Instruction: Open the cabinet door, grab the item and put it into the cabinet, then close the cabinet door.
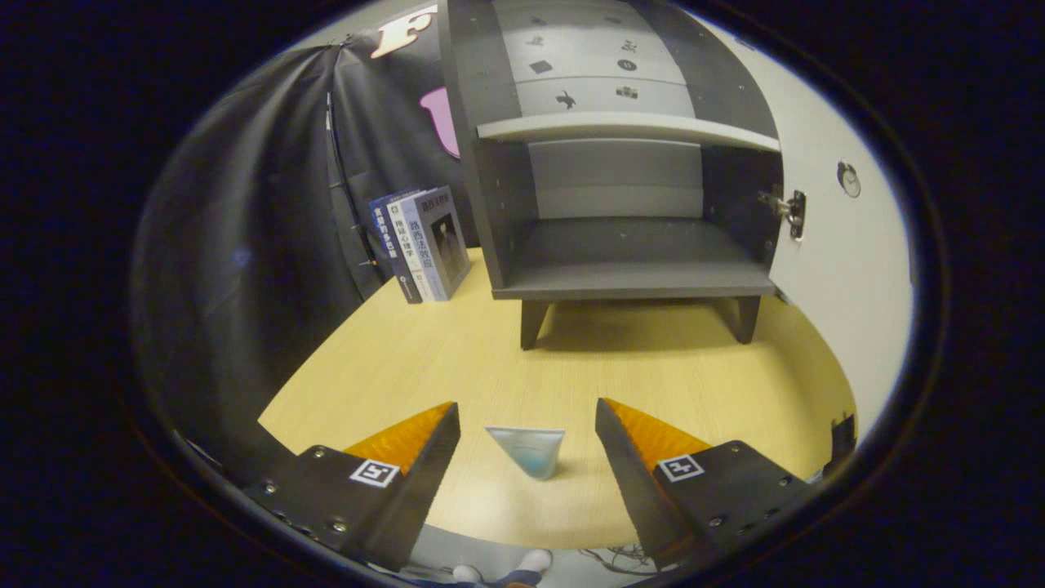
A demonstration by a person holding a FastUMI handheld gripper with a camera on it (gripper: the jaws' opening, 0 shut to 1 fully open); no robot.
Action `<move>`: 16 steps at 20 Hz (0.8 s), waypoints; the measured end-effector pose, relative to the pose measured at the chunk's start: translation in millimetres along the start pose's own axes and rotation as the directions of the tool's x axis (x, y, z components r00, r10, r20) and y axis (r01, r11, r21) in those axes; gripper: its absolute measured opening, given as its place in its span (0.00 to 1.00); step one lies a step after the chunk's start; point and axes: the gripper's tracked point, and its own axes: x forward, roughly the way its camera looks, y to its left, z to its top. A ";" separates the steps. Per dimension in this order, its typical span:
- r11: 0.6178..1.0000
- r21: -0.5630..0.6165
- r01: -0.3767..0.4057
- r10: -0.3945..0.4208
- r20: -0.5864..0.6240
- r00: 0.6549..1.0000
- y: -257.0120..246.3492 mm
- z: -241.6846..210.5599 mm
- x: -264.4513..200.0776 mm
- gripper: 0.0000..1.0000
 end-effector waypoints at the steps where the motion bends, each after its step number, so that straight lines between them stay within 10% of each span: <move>1: 1.000 -0.001 0.013 -0.013 -0.009 1.000 -1.1 -10.4 6.7 0.99; 3: 0.999 -0.012 0.042 -0.043 -0.029 0.999 -5.8 -27.0 21.4 0.99; 6: 0.998 -0.008 0.060 -0.060 -0.037 0.998 -7.8 -24.8 24.1 0.51; 16: 0.998 0.016 0.065 -0.066 0.167 0.984 -29.2 130.6 -41.9 0.51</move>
